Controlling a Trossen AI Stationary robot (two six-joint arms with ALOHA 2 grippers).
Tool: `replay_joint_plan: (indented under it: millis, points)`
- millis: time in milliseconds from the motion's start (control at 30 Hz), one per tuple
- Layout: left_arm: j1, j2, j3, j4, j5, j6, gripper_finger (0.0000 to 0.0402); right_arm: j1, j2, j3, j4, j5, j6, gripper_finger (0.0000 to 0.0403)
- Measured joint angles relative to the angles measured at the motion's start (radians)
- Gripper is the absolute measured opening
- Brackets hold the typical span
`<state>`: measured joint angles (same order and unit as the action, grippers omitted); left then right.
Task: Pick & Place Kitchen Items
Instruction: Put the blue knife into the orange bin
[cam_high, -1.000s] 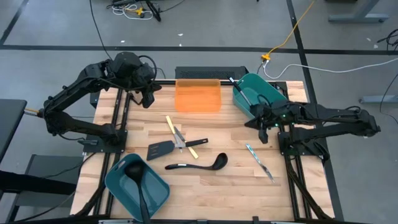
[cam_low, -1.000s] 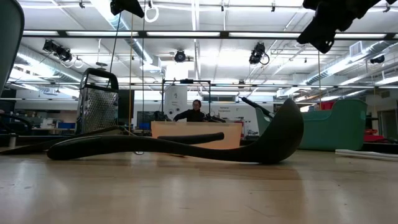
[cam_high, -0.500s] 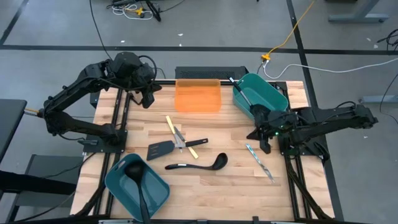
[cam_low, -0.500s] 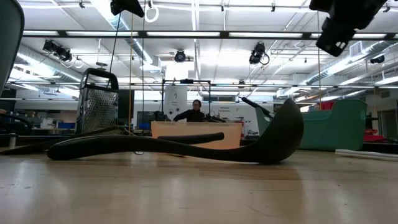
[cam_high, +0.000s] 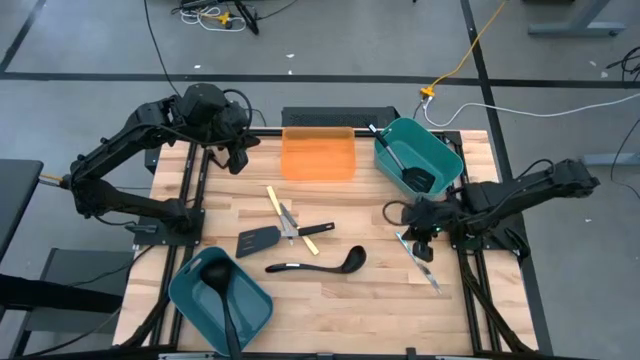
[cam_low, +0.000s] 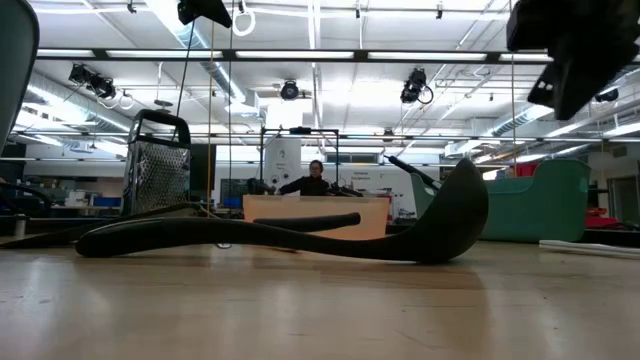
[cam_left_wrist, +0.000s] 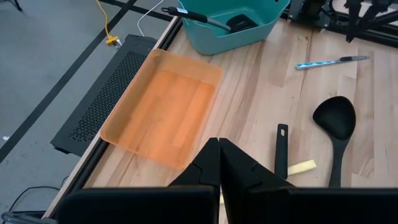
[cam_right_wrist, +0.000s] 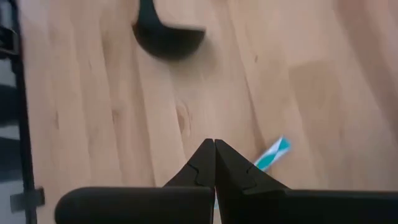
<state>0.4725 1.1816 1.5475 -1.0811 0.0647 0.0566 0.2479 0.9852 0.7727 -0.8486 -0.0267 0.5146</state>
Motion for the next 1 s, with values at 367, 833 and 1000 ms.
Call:
replay_joint_plan:
  millis: [367,833,1000]
  points:
    - [0.000,0.000,0.000,-0.001,0.000,0.003,0.0001,0.022,0.172,0.000,-0.036,-0.034,0.056,0.0006]
    - [0.000,0.000,0.000,-0.002,0.006,0.010,0.0001,0.022,0.318,0.000,-0.038,-0.043,0.027,0.0012]
    - [0.000,0.000,0.000,-0.003,0.006,0.011,0.0001,0.022,0.314,0.000,-0.036,-0.043,0.023,0.0025]
